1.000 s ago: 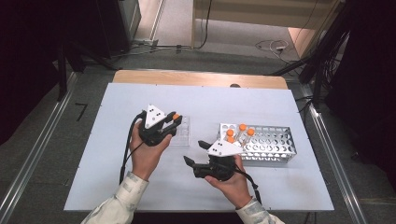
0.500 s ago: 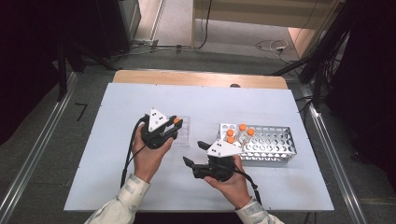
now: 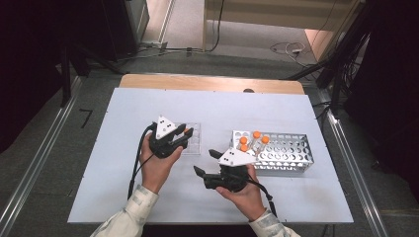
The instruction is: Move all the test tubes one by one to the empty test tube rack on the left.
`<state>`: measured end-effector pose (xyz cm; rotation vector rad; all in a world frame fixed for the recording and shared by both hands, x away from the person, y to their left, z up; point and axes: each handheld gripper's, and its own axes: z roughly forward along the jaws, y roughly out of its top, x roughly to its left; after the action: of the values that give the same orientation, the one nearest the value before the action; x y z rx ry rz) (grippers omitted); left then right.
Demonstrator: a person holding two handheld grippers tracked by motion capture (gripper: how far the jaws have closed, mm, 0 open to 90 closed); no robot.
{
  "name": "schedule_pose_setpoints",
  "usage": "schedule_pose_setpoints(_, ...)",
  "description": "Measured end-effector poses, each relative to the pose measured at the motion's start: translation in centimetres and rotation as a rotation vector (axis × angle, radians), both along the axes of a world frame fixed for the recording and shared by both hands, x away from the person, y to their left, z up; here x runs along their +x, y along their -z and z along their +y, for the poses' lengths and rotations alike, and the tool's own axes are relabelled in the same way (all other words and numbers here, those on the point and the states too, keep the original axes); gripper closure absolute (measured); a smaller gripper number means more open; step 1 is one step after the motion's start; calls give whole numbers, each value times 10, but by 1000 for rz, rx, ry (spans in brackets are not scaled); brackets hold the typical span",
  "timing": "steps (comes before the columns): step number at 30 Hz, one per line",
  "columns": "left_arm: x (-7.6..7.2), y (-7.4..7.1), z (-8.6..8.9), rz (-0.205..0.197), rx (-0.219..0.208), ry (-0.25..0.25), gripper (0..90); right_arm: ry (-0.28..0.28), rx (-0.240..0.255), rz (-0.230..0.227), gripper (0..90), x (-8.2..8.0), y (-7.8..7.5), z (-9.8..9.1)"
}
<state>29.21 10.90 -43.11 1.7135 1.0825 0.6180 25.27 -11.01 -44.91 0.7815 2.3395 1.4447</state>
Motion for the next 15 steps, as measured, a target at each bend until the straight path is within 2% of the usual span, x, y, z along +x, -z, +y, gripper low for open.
schedule_pose_setpoints(5, -2, -3, 3, 6, -28, 17, 582, -2, -1, 1, 270, 0, 0, 0)
schedule_pose_setpoints(6, -2, -3, 4, 10, -41, 19, 551, -1, 0, 1, 270, -1, 0, 0)
schedule_pose_setpoints(7, -3, -4, 5, 16, -52, 21, 466, 0, 1, 2, 270, -1, 0, -1)
schedule_pose_setpoints(8, -4, -5, 7, 17, -62, 26, 466, 0, 1, 2, 270, -1, 0, -1)
schedule_pose_setpoints(9, -5, -6, 8, 16, -68, 28, 411, 1, 1, 0, 269, -2, 0, -1)
schedule_pose_setpoints(10, -6, -7, 10, 12, -72, 27, 411, 0, 3, 2, 270, -2, 0, -1)
schedule_pose_setpoints(12, -10, -10, 15, 7, -82, 22, 334, 3, 6, 2, 270, -3, -1, -3)
schedule_pose_setpoints(13, -12, -10, 18, 8, -84, 17, 334, 3, 6, 2, 270, -3, -1, -3)
schedule_pose_setpoints(15, -16, -11, 24, 18, -90, 10, 266, 9, 11, 3, 270, -3, -2, -5)
